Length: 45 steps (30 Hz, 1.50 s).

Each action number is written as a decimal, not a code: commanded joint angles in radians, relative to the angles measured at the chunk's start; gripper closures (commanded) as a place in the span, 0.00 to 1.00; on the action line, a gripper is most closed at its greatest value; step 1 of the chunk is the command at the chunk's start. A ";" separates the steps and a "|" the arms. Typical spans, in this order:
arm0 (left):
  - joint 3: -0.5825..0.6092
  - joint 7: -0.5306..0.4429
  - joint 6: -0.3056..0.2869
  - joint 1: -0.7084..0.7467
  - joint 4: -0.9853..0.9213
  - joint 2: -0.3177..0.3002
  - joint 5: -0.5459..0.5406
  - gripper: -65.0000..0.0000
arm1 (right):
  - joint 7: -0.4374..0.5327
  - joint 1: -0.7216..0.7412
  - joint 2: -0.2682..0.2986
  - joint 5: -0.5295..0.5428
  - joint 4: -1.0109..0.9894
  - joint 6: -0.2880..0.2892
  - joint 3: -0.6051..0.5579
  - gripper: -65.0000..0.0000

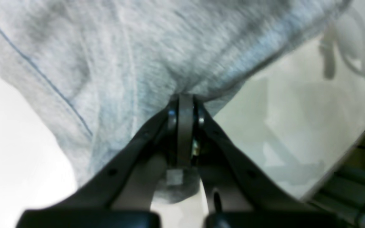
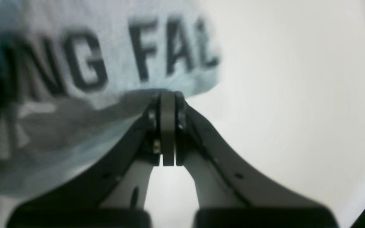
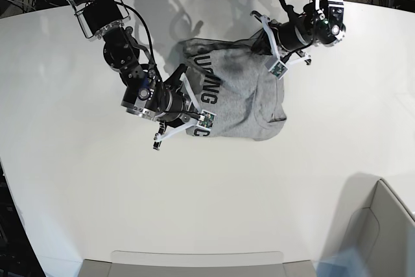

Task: Fold the T-shirt properly
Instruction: 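Grasp the folded bundle with the left gripper and flip it over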

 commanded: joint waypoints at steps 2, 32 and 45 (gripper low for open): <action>-0.030 0.026 0.025 -0.069 -0.055 -0.005 0.051 1.00 | 0.020 0.026 -0.029 -0.054 -0.034 0.011 0.021 1.00; -0.232 0.095 0.025 -0.511 -0.167 0.247 0.049 1.00 | 0.020 -0.301 -0.042 -0.172 0.443 0.018 0.661 1.00; 0.030 -0.029 0.025 -0.283 -0.180 0.294 0.049 1.00 | 0.023 -0.344 0.050 -0.170 0.380 0.020 0.846 1.00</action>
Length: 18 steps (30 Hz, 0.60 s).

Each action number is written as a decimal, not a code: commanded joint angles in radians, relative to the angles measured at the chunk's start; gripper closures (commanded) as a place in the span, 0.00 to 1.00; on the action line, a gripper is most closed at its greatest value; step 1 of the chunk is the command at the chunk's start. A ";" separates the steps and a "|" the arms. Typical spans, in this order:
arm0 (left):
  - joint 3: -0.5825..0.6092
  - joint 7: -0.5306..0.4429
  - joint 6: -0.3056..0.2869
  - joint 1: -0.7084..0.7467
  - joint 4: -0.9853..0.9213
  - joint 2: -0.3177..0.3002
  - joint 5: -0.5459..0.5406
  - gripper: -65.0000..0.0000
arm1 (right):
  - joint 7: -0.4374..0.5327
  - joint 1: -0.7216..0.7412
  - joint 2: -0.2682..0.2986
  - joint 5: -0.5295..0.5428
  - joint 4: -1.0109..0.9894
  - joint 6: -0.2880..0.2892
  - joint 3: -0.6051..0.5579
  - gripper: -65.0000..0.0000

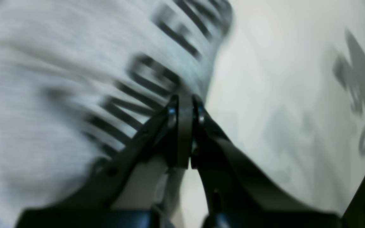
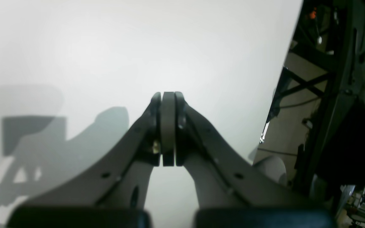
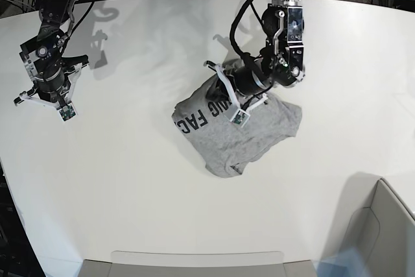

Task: Fold the T-shirt properly
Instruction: 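Grasp the folded bundle with the left gripper and flip it over, then press and tuck the bundle edge with the left gripper, then release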

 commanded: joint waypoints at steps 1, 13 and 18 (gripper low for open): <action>0.008 -0.002 -0.001 -0.009 -0.020 -0.017 -0.005 1.00 | 0.012 0.001 0.012 0.002 0.020 0.013 0.003 1.00; -0.011 -0.001 -0.001 -0.007 -0.114 -0.284 -0.005 1.00 | 0.009 -0.013 -0.015 0.000 0.025 0.013 0.001 1.00; -0.090 0.002 -0.001 -0.009 -0.098 -0.342 -0.005 1.00 | 0.010 -0.027 -0.017 0.000 0.025 0.013 -0.011 1.00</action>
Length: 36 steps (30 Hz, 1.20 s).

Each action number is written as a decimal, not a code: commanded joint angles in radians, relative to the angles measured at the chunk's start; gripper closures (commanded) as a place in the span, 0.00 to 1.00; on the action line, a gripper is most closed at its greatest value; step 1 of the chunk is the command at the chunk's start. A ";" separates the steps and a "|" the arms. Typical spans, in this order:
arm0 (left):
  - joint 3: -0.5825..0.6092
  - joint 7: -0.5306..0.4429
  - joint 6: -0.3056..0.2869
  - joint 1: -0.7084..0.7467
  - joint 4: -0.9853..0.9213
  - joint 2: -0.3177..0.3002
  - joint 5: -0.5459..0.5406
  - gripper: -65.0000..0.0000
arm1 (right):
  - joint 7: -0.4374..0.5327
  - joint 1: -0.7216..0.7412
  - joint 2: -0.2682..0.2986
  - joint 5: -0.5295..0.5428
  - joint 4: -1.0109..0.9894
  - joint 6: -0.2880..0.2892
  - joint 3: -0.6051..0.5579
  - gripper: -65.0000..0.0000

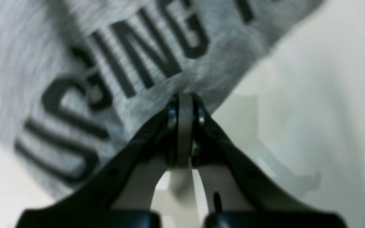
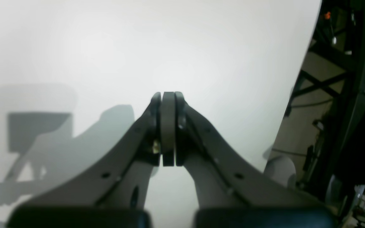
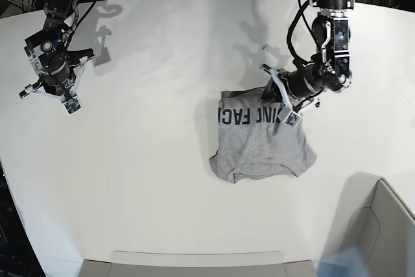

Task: Fold the T-shirt properly
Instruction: 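Press and tuck the bundle edge with the left gripper, then release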

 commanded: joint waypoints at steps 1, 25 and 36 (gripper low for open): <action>-0.025 0.038 0.020 -0.003 0.021 -0.016 0.049 1.00 | 0.015 0.009 0.011 0.003 0.020 0.013 -0.005 1.00; -0.206 -0.169 0.020 -0.067 0.197 0.165 0.049 1.00 | 0.013 -0.028 0.017 0.001 0.020 0.013 -0.008 1.00; -0.132 -0.396 0.020 -0.069 -0.097 0.164 0.049 1.00 | 0.010 -0.048 0.018 0.001 0.020 0.013 -0.006 1.00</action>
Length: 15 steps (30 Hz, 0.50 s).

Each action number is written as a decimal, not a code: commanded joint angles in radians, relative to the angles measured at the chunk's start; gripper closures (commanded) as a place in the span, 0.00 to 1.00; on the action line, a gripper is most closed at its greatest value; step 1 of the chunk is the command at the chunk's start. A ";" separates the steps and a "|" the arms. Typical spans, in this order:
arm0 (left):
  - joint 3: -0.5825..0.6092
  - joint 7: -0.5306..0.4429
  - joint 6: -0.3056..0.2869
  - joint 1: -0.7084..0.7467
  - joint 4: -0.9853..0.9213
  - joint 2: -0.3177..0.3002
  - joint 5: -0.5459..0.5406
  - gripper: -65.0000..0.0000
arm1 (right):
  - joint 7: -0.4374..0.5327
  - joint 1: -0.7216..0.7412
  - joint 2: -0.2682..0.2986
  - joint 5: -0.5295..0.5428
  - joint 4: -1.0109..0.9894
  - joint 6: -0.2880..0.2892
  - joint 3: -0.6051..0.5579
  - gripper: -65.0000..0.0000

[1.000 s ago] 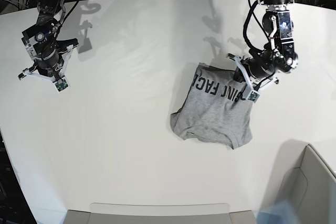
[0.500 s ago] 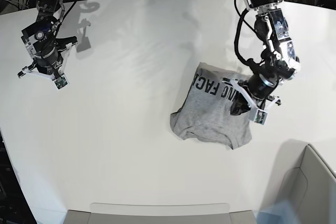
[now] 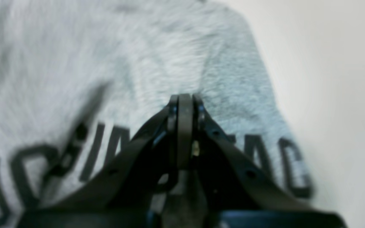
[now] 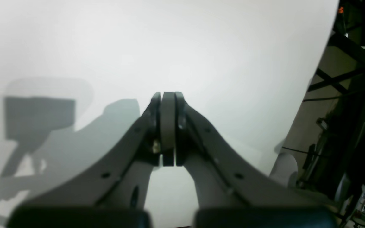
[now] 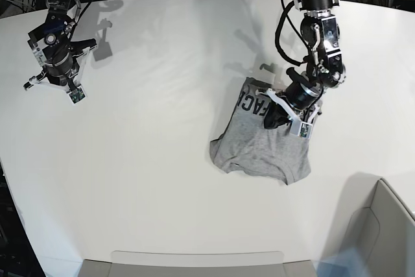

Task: Fold the T-shirt properly
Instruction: 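Press and tuck the bundle edge with the left gripper, then release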

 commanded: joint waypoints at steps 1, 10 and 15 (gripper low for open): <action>-0.005 -0.037 -0.002 -0.016 -0.027 -0.007 -0.009 1.00 | 0.009 0.009 0.011 0.000 0.019 0.013 0.004 1.00; -0.011 -0.204 -0.002 -0.070 -0.374 -0.105 -0.013 1.00 | 0.009 0.009 0.010 0.000 0.020 0.013 0.003 1.00; -0.115 -0.262 -0.002 -0.115 -0.524 -0.165 -0.010 1.00 | 0.009 0.009 0.006 0.000 0.020 0.013 0.003 1.00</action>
